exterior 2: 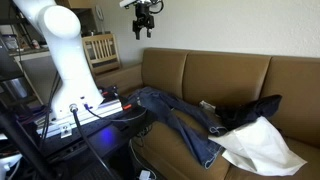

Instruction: Pile the pair of jeans on the couch

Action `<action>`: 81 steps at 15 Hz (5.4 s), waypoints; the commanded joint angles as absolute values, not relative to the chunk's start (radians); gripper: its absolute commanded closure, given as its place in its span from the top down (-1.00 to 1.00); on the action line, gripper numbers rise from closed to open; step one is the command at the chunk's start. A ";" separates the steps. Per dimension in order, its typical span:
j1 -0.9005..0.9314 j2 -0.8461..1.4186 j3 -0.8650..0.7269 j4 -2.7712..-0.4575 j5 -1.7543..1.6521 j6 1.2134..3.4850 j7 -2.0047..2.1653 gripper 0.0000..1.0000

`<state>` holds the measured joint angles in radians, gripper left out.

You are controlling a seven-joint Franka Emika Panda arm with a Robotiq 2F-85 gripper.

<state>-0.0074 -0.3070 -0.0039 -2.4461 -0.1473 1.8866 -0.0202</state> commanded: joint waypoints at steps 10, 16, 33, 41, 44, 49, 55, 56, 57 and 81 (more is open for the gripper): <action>0.161 -0.061 0.157 -2.432 0.039 1.939 0.065 1.00; 0.275 0.062 0.273 -2.392 0.002 2.046 0.289 1.00; 0.294 0.643 0.093 -2.274 0.035 2.679 0.763 1.00; 0.423 0.705 0.004 -2.217 -0.003 2.652 0.863 1.00; 0.400 0.862 0.037 -2.084 0.114 2.770 0.944 1.00; 0.376 1.018 0.019 -1.945 0.248 2.945 1.008 1.00; 0.389 1.065 -0.002 -1.860 0.299 2.957 1.084 1.00; 0.390 1.068 -0.002 -1.852 0.301 2.957 1.091 1.00; 0.412 1.066 -0.021 -1.865 0.286 2.945 1.087 1.00; 0.523 1.469 -0.154 -1.461 0.497 3.167 1.325 -0.79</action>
<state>0.5626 1.4721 -0.1802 -1.4768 0.5000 3.2107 1.3106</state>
